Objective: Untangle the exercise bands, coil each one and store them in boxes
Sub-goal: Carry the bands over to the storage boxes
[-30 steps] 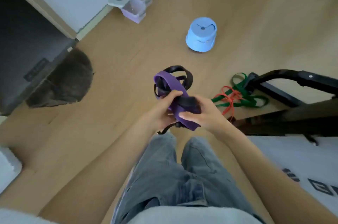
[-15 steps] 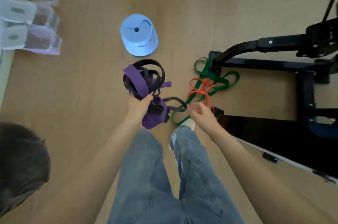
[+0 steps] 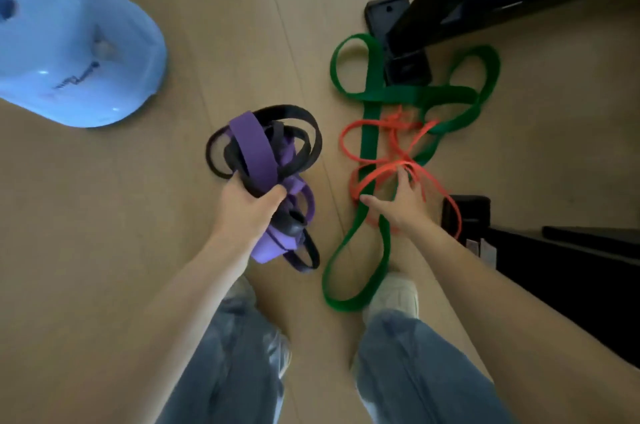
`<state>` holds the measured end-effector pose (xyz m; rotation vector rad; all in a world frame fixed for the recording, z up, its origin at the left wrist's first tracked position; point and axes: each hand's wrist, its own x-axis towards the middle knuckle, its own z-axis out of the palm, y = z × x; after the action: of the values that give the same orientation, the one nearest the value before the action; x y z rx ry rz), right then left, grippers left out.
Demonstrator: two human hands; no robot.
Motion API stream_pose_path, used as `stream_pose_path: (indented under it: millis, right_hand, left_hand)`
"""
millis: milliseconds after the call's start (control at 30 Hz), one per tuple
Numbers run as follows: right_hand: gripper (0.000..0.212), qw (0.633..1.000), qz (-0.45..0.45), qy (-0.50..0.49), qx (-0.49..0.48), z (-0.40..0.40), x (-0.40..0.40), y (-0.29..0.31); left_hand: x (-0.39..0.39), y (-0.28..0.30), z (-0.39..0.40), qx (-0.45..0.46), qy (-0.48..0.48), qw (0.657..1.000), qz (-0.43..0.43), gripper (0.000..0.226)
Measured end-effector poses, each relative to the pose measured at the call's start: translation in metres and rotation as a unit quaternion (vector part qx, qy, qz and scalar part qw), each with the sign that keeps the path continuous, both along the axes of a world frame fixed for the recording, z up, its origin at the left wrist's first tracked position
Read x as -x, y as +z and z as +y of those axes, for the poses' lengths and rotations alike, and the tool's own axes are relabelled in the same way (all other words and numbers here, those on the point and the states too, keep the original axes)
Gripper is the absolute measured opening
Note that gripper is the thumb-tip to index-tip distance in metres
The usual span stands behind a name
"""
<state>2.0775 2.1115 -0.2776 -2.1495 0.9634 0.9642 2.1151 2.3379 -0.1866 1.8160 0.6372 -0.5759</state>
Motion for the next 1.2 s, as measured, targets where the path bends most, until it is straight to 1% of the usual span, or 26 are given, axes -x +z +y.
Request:
stream_pose_path:
  millis: [67,133,167,200,233,267,300,367,400,433,467,500,567,600,667,700,733,800,833,900,967,1000,1033,1067,1133,1200]
  right_hand:
    - [0.11,0.997,0.011,-0.071,-0.001,0.004,-0.004,-0.051]
    - [0.11,0.995,-0.004,-0.081,0.064,0.021,-0.003,-0.083]
    - [0.104,0.991,-0.026,-0.07,0.106,0.031,0.0,-0.091]
    - [0.093,0.987,-0.056,-0.055,0.137,0.04,0.002,-0.093]
    - [0.08,0.986,-0.082,-0.033,0.144,0.048,0.006,-0.088]
    - [0.067,0.988,-0.089,0.002,0.13,0.058,0.012,-0.079]
    - [0.058,0.991,-0.086,0.044,0.093,0.068,0.02,-0.066]
    - [0.036,0.986,-0.08,0.14,-0.034,0.083,0.033,-0.029]
    - [0.023,0.98,-0.079,0.161,-0.087,0.082,0.033,-0.009]
    - [0.017,0.977,-0.081,0.158,-0.116,0.075,0.028,0.01]
    - [0.019,0.978,-0.088,0.149,-0.115,0.062,0.018,0.023]
    - [0.028,0.98,-0.107,0.144,-0.086,0.044,0.005,0.029]
    - [0.061,0.98,-0.134,0.148,-0.003,0.001,-0.025,0.029]
    - [0.08,0.98,-0.117,0.16,0.022,-0.018,-0.039,0.023]
    - [0.118,0.974,-0.04,0.218,0.037,-0.04,-0.064,0.001]
    - [0.127,0.967,-0.008,0.252,0.042,-0.043,-0.074,-0.014]
    - [0.13,0.96,0.015,0.276,0.048,-0.043,-0.083,-0.031]
    - [0.128,0.953,0.036,0.297,0.046,-0.037,-0.098,-0.063]
    - [0.123,0.951,0.034,0.301,0.051,-0.032,-0.103,-0.074]
    - [0.106,0.946,-0.008,0.308,0.1,-0.02,-0.1,-0.084]
    - [0.084,0.927,-0.038,0.351,0.129,0.003,-0.074,-0.077]
    - [0.074,0.922,-0.034,0.369,0.112,0.018,-0.055,-0.066]
    - [0.067,0.926,-0.024,0.367,0.086,0.032,-0.037,-0.047]
    - [0.063,0.936,-0.011,0.347,0.065,0.044,-0.022,-0.023]
    - [0.063,0.965,-0.014,0.258,0.039,0.053,-0.008,0.043]
    - [0.066,0.982,-0.06,0.179,0.012,0.057,-0.01,0.127]
  left_hand:
    - [0.0,-0.046,0.003,-0.008,0.008,1.0,0.018,0.033]
    - [0.004,-0.079,0.005,-0.007,0.011,0.999,0.031,0.029]
    - [0.006,-0.088,0.006,-0.004,0.02,0.999,0.037,0.026]
    - [0.007,-0.092,0.006,0.002,0.036,0.998,0.041,0.023]
    - [0.006,-0.092,0.006,0.005,0.051,0.998,0.046,0.021]
    - [0.005,-0.088,0.005,0.004,0.06,0.997,0.048,0.02]
    - [0.003,-0.08,0.004,-0.001,0.061,0.997,0.046,0.019]
    - [-0.001,-0.058,0.003,-0.021,0.054,0.998,0.033,0.018]
    - [-0.004,-0.048,0.003,-0.031,0.044,0.998,0.025,0.018]
    - [-0.006,-0.038,0.004,-0.039,0.032,0.999,0.018,0.018]
    - [-0.008,-0.032,0.005,-0.045,0.022,0.999,0.012,0.019]
    - [-0.01,-0.027,0.007,-0.051,0.011,0.999,0.007,0.02]
    - [-0.016,-0.025,0.009,-0.057,0.001,0.998,0.002,0.022]
    - [-0.019,-0.028,0.011,-0.055,0.001,0.998,0.005,0.021]
    - [-0.02,-0.039,0.013,-0.052,0.001,0.998,0.02,0.026]
    - [-0.019,-0.047,0.014,-0.048,0.003,0.998,0.03,0.031]
    - [-0.017,-0.056,0.014,-0.046,0.006,0.998,0.038,0.037]
    - [-0.013,-0.074,0.015,-0.045,0.01,0.998,0.048,0.045]
    - [-0.011,-0.082,0.015,-0.045,0.009,0.998,0.053,0.047]
    - [-0.01,-0.09,0.015,-0.034,0.009,0.997,0.065,0.045]
    - [-0.007,-0.084,0.016,-0.023,0.027,0.996,0.078,0.032]
    - [-0.005,-0.074,0.018,-0.022,0.041,0.996,0.08,0.022]
    - [-0.004,-0.057,0.02,-0.024,0.053,0.995,0.08,0.014]
    - [-0.003,-0.036,0.024,-0.025,0.066,0.994,0.078,0.012]
    - [0.002,0.018,0.035,-0.026,0.096,0.992,0.072,0.014]
    - [0.008,0.09,0.049,-0.04,0.116,0.99,0.069,0.015]
